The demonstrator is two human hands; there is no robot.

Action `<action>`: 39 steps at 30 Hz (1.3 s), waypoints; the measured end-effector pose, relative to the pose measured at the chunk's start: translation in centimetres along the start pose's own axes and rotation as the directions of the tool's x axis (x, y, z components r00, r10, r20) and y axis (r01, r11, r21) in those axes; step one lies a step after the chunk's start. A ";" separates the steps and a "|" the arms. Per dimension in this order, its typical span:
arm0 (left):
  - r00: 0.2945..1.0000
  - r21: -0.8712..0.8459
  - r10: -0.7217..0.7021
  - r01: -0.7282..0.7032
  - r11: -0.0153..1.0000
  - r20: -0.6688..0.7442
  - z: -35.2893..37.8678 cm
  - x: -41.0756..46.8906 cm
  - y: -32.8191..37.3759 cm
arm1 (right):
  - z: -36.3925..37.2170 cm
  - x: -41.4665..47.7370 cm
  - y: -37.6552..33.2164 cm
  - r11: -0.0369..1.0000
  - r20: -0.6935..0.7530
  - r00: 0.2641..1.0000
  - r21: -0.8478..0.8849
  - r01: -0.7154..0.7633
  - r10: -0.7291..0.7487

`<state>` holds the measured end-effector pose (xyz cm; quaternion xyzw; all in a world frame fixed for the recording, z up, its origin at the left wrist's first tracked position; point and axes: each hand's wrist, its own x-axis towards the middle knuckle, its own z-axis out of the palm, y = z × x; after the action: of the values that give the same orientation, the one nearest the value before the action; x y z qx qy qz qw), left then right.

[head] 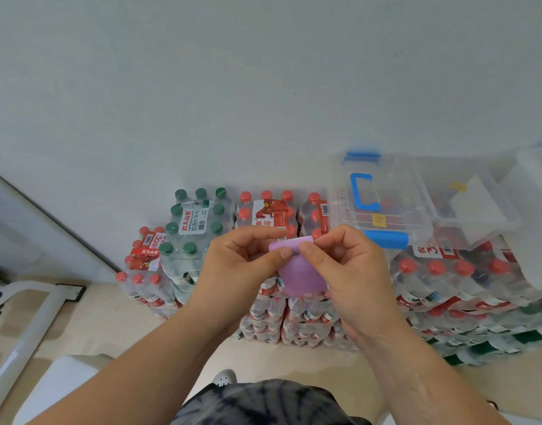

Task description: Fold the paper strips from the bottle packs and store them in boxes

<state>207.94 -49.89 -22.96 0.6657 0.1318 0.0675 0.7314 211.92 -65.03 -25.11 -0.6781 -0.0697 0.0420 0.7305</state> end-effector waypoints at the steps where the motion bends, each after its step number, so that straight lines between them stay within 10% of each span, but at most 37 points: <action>1: 1.000 -0.002 -0.014 0.014 1.000 0.010 -0.1 0.0 0.0 | -0.1 0.1 0.2 1.000 0.000 1.000 -0.010 0.008 -0.008; 39: 0.999 -0.023 0.004 -0.003 1.000 0.043 -0.2 0.2 -0.2 | 0.1 0.3 0.2 0.996 0.004 0.997 0.053 -0.076 0.076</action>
<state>208.09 -49.64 -23.20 0.6587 0.1142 0.0562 0.7415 212.16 -64.86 -25.25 -0.6604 -0.0434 0.0721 0.7462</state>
